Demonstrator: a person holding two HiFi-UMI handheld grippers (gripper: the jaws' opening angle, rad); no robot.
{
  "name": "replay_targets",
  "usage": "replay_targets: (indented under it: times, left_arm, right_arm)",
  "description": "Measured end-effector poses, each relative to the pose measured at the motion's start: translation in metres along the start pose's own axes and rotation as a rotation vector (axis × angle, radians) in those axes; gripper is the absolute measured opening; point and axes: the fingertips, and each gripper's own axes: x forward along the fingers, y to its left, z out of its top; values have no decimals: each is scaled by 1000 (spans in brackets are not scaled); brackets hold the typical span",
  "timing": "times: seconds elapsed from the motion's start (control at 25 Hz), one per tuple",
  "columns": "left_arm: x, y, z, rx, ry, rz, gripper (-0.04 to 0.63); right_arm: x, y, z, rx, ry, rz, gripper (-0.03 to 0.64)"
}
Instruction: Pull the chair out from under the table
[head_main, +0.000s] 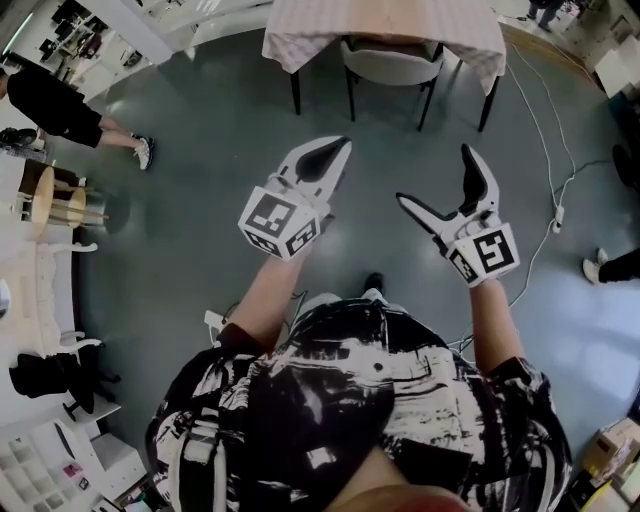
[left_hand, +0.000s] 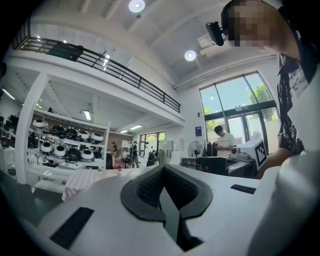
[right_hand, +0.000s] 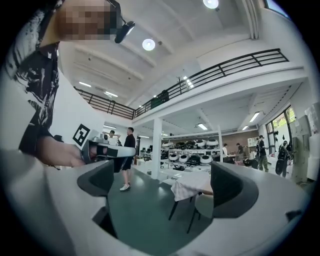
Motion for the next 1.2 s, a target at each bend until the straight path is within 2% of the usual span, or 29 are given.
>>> replay_targets:
  times: [0.24, 0.44, 0.68, 1.0, 1.2]
  left_arm:
    - [31, 34, -14, -11, 33, 16, 2]
    - [68, 73, -22, -23, 32, -5, 0]
    - [126, 142, -32, -41, 13, -51, 1]
    - [191, 251, -33, -37, 30, -117, 2]
    - [224, 296, -36, -33, 40, -132, 2]
  right_arm:
    - [39, -34, -17, 22, 14, 25, 575]
    - [78, -64, -28, 20, 31, 15, 575]
    - [148, -113, -43, 0, 63, -7, 575]
    - [265, -177, -51, -13, 95, -46, 575]
    - [305, -210, -64, -5, 113, -67, 575]
